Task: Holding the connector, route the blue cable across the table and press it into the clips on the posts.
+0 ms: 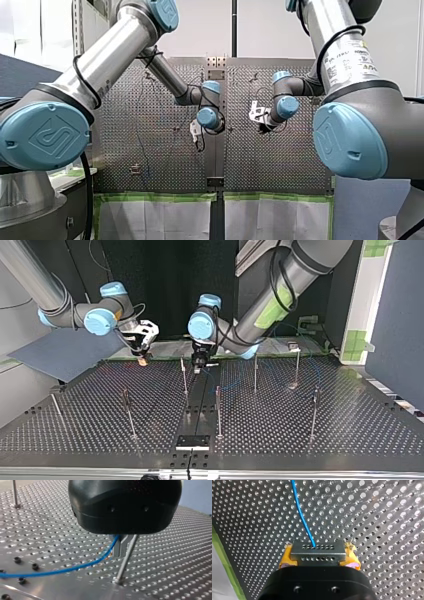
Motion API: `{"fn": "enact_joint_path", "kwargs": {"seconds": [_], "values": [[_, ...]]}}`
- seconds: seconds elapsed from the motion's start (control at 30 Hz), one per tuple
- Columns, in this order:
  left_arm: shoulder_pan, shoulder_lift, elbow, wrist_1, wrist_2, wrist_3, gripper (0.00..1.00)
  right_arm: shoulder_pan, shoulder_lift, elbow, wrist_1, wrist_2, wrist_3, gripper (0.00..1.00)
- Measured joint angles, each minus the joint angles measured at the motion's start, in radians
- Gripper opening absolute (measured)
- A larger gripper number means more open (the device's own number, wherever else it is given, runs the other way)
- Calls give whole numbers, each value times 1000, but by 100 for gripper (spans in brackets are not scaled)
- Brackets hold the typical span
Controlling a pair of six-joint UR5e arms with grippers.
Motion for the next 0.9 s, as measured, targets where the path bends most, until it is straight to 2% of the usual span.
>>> {"fn": "enact_joint_path", "kwargs": {"seconds": [0.13,0.37,0.57,0.83,0.87,0.9], "values": [[13,-7,16,-8,15,0,0,-9,7,-5,-1,-4,-4,0],[32,-64,62,-34,50,0,0,-23,47,-43,0,-12,-13,0],[59,-109,107,-61,58,3,0,-29,69,-90,-1,-13,-16,0],[81,-116,141,-102,54,28,0,-40,72,-125,-5,-12,-18,0],[81,-116,142,-106,53,30,11,-42,73,-126,-5,-12,-18,0],[79,-116,142,-110,52,32,11,-44,73,-126,-6,-12,-18,0]]}}
